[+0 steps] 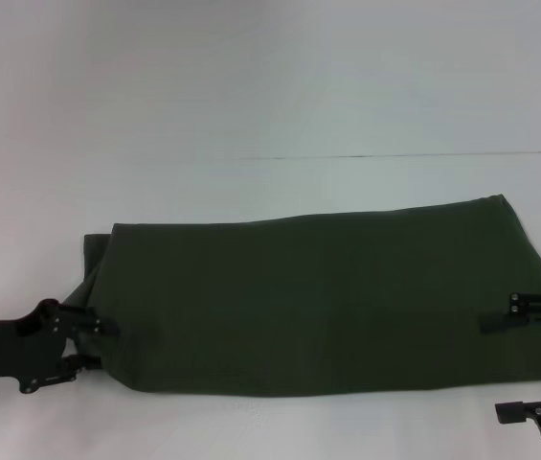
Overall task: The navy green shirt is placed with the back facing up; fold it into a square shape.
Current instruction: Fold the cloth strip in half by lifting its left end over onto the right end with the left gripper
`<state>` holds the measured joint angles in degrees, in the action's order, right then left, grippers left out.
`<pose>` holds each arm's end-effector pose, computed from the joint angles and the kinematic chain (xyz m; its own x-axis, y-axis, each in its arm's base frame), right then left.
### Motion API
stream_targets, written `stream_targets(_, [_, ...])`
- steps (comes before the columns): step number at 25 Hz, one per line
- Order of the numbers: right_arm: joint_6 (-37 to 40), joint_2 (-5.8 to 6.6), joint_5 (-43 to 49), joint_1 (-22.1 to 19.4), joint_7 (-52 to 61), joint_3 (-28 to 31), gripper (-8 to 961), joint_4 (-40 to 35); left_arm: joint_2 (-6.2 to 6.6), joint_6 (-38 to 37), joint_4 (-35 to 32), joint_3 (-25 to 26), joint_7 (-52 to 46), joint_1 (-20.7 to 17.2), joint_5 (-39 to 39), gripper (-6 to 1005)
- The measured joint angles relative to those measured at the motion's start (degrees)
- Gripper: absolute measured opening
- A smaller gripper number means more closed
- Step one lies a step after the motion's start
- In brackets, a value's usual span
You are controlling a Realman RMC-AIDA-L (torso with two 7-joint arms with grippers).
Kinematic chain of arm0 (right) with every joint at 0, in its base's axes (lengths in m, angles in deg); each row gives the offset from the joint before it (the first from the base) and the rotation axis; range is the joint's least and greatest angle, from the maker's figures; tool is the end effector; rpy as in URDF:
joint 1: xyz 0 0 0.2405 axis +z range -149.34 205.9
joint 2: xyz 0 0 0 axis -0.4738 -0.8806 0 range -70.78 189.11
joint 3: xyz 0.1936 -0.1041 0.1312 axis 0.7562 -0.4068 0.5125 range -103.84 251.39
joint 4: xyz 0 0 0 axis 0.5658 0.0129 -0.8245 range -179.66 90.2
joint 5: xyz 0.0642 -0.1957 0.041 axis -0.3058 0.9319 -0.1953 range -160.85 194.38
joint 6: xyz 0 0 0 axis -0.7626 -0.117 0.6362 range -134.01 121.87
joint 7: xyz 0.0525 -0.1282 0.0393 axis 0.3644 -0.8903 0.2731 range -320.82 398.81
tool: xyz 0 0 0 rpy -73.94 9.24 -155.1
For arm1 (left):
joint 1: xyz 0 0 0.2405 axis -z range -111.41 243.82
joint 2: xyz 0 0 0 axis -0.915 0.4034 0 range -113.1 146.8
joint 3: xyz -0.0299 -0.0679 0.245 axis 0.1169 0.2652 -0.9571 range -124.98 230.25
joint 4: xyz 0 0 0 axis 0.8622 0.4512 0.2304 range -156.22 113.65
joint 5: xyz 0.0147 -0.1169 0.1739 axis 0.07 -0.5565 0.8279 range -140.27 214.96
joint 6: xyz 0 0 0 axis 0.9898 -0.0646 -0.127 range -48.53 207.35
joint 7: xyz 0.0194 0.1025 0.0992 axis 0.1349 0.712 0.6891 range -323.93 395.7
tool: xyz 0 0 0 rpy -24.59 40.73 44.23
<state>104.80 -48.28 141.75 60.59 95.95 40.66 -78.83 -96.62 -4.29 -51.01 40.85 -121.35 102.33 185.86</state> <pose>0.2806 0.3030 0.0739 0.9193 0.0201 -0.3930 -0.0187 -0.9953 -0.0945 -0.3330 0.3350 0.0277 -0.4429 0.8372 0.3209 0.8926 0.3780 0.2457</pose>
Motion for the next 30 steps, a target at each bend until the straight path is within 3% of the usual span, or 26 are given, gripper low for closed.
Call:
stream_targets(20, [0.0,0.05,0.0,0.1,0.1,0.0,924,0.0,0.05,-0.5,-1.1,-0.5,0.3,-0.1,2.0,671])
stream_targets(30, [0.0,0.05,0.0,0.1,0.0,0.0,925,0.0,-0.09,1.2,-0.6,-1.3,0.3,0.3,2.2,670])
